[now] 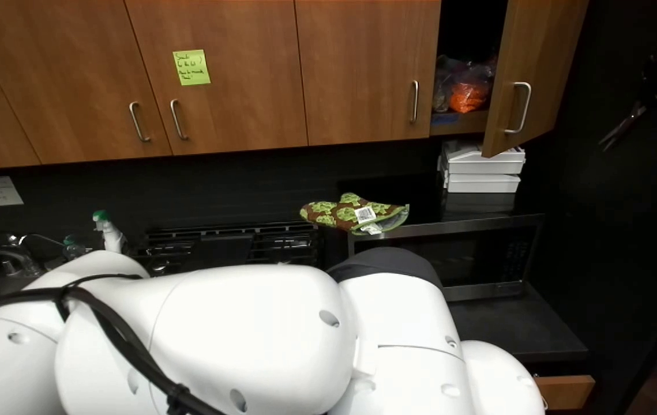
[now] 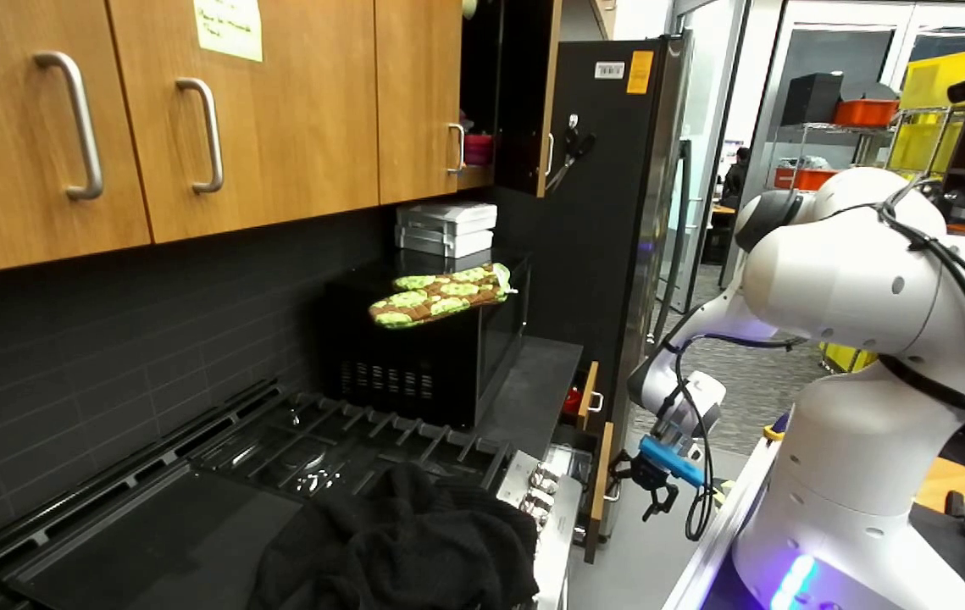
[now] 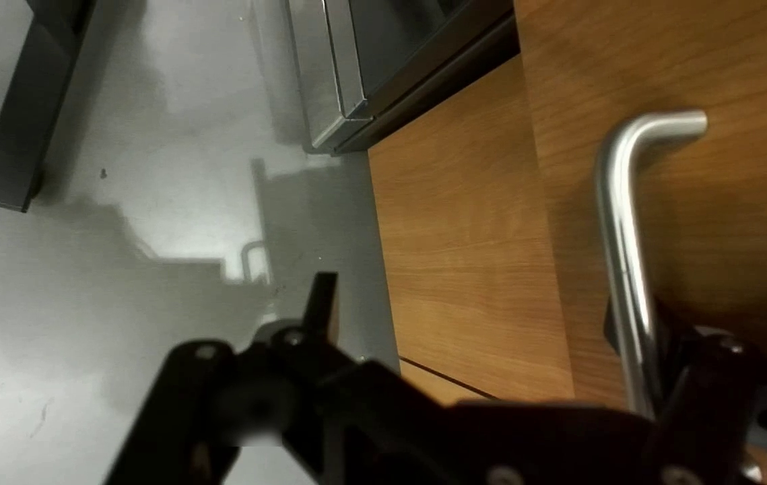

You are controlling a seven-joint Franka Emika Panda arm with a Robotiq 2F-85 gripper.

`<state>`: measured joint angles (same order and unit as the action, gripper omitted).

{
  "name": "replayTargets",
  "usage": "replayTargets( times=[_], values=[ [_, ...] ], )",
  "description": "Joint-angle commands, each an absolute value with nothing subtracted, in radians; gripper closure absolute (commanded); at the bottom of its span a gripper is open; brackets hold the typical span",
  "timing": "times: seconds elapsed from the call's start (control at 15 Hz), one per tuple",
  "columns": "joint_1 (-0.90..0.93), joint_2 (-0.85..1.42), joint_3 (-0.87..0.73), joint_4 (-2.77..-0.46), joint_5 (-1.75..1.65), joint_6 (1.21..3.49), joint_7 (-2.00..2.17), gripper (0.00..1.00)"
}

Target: Pull the top drawer to open it

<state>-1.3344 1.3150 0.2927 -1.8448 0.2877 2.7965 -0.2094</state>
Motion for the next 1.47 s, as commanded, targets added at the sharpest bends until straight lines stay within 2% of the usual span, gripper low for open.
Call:
replayTargets(
  times=[0.0,1.07,1.13,1.4],
  values=[
    [-1.307,1.402,0.225,-1.756,0.326,2.844,-0.145,0.26],
    [-1.348,1.412,0.222,-1.732,0.459,2.751,-0.148,0.26],
    [-1.403,1.395,0.193,-1.719,0.451,2.699,-0.184,0.26],
    [-1.429,1.432,0.162,-1.697,0.464,2.661,-0.203,0.26]
  ],
)
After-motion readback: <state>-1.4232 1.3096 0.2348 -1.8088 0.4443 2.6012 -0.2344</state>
